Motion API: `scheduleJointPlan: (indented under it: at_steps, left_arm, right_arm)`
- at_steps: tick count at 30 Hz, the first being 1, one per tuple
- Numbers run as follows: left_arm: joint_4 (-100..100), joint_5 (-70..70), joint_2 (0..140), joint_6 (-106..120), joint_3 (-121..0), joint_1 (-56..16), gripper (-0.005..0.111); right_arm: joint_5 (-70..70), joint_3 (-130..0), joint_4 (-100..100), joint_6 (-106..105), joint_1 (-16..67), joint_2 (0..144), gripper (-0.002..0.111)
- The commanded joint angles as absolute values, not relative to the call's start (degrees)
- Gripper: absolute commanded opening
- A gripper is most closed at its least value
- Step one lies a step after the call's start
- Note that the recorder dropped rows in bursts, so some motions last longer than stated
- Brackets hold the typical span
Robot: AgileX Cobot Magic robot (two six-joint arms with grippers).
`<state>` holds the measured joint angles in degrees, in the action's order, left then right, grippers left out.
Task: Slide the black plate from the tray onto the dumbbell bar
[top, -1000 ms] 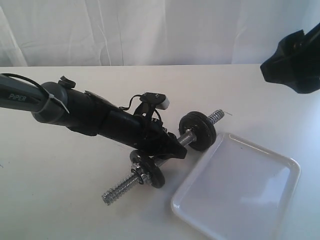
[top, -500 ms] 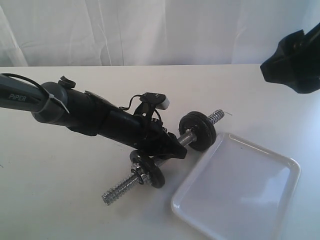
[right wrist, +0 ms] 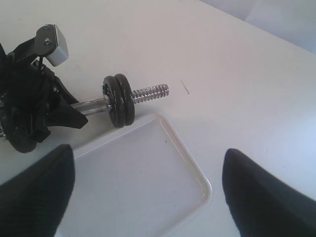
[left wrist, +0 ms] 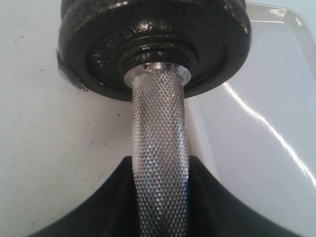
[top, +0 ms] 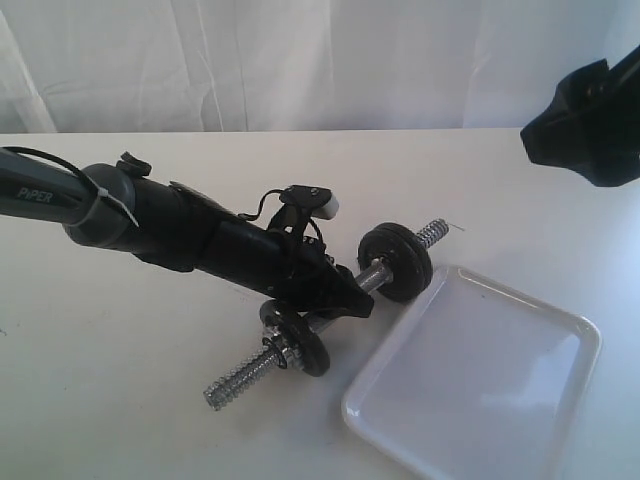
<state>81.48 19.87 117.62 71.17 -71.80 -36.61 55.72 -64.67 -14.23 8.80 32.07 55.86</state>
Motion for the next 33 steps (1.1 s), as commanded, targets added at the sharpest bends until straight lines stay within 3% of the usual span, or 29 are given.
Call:
scheduleJointPlan:
  at_steps: [1,21,23,28,33]
  left_arm:
    - [85.6,23.3,116.5,71.9,-72.7,-36.8,0.000]
    - [84.8,22.6,116.5,71.7,-72.7,-36.8,0.000]
    - [84.8,22.6,116.5,71.7,-72.7,-36.8,0.006]
    - [84.8,22.6,116.5,71.7,-72.7,-36.8,0.032]
    - [84.8,22.6,116.5,71.7,-72.7,-36.8,0.039]
  right_arm:
    - [55.6,-64.5,-14.8,9.2,32.0,55.4,0.076]
    - [55.6,-64.5,-14.8,10.1,32.0,55.4,0.076]
    - [55.6,-64.5,-14.8,10.1,32.0,55.4,0.076]
    - [55.6,-64.5,-14.8,10.1,32.0,55.4,0.076]
    - [55.6,-64.5,-14.8,10.1,32.0,55.4,0.076]
